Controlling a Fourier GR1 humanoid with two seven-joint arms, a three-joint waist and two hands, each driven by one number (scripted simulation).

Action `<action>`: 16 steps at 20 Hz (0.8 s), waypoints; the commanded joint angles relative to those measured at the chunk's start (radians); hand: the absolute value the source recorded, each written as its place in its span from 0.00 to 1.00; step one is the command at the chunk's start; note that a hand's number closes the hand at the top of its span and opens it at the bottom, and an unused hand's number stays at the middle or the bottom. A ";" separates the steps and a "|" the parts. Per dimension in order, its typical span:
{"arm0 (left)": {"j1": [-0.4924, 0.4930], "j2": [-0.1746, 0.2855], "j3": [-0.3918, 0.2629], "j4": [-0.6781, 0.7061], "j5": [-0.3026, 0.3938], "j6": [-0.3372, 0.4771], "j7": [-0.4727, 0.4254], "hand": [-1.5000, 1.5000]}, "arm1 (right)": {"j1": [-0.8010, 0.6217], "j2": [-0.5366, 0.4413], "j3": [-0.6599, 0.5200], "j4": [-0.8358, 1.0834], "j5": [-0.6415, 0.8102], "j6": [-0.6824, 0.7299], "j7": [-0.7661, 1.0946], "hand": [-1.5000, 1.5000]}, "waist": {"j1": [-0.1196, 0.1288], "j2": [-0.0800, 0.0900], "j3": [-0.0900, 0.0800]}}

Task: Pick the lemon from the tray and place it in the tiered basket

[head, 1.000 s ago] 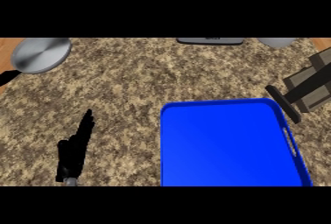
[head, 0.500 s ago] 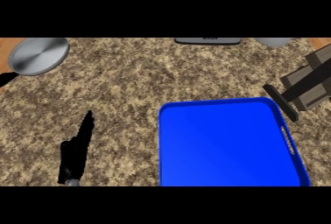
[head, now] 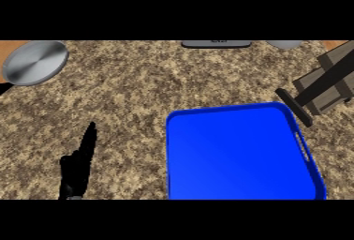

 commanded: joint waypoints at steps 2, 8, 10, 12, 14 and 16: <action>0.033 0.002 0.006 -0.020 -0.006 0.015 0.025 0.50 | 0.097 -0.150 -0.100 -0.064 0.002 0.004 0.070 0.00 | -0.020 -0.003 -0.001; 0.051 -0.002 0.050 0.025 0.009 0.035 -0.013 0.50 | 0.299 -0.243 -0.338 -0.210 -0.132 0.150 0.125 0.00 | -0.074 -0.014 0.000; 0.106 -0.010 0.017 -0.006 -0.005 0.031 -0.018 0.50 | 0.355 -0.286 -0.411 -0.251 -0.155 0.230 0.145 0.00 | -0.084 -0.019 0.001; 0.096 0.009 0.055 0.005 0.014 0.028 -0.021 0.50 | 0.399 -0.311 -0.481 -0.274 -0.189 0.325 0.144 0.00 | -0.116 -0.026 0.001; 0.066 0.052 0.100 -0.012 0.044 0.006 0.029 0.50 | 0.453 -0.317 -0.584 -0.267 -0.210 0.389 0.123 0.00 | -0.121 -0.024 0.002; 0.129 0.022 0.064 -0.038 0.028 0.019 0.000 0.50 | 0.482 -0.324 -0.682 -0.285 -0.250 0.483 0.121 0.00 | -0.125 -0.030 0.003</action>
